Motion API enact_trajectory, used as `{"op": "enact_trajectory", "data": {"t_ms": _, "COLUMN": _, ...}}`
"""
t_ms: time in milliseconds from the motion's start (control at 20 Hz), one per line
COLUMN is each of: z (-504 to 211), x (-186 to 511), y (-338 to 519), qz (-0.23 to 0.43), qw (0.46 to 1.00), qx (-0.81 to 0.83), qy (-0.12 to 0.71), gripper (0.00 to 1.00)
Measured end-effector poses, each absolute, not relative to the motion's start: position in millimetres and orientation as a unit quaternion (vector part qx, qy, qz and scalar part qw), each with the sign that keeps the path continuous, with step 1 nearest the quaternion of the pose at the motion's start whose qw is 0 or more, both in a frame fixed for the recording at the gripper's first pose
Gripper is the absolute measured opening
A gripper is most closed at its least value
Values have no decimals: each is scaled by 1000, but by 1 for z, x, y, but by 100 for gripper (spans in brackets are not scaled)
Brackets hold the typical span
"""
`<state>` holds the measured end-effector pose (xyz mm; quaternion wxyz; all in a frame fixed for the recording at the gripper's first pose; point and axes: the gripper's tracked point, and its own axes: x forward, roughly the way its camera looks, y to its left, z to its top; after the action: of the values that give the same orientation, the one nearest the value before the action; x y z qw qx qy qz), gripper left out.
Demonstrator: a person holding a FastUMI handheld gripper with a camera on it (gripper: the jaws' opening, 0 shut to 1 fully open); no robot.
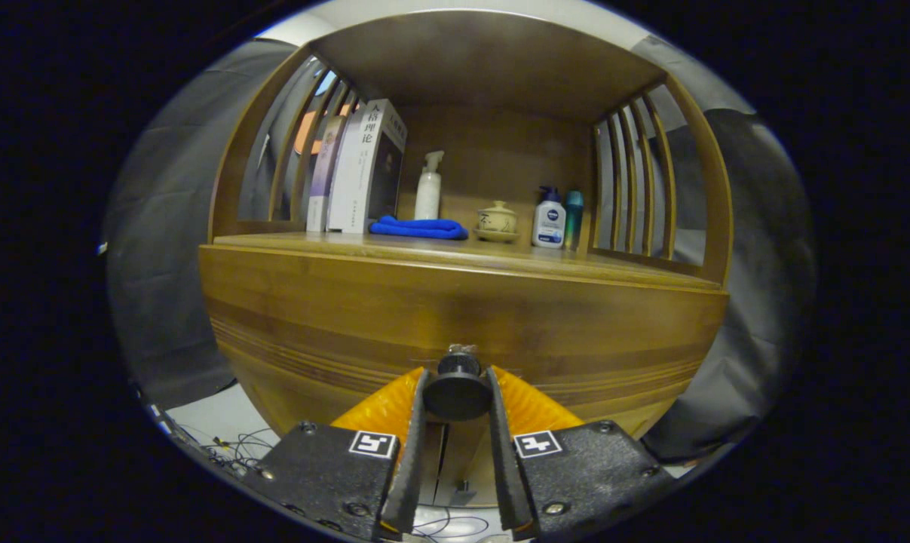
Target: Pull open the drawer, take out the items inside it, and place them on the countertop above the cabinet.
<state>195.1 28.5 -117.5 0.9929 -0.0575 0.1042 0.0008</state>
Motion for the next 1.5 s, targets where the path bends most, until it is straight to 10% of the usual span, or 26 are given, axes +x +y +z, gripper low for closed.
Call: {"op": "enact_trajectory", "data": {"t_ms": 1500, "z": -125, "x": 35, "y": 27, "qz": 22, "qw": 993, "qx": -32, "qy": 113, "gripper": 39}}
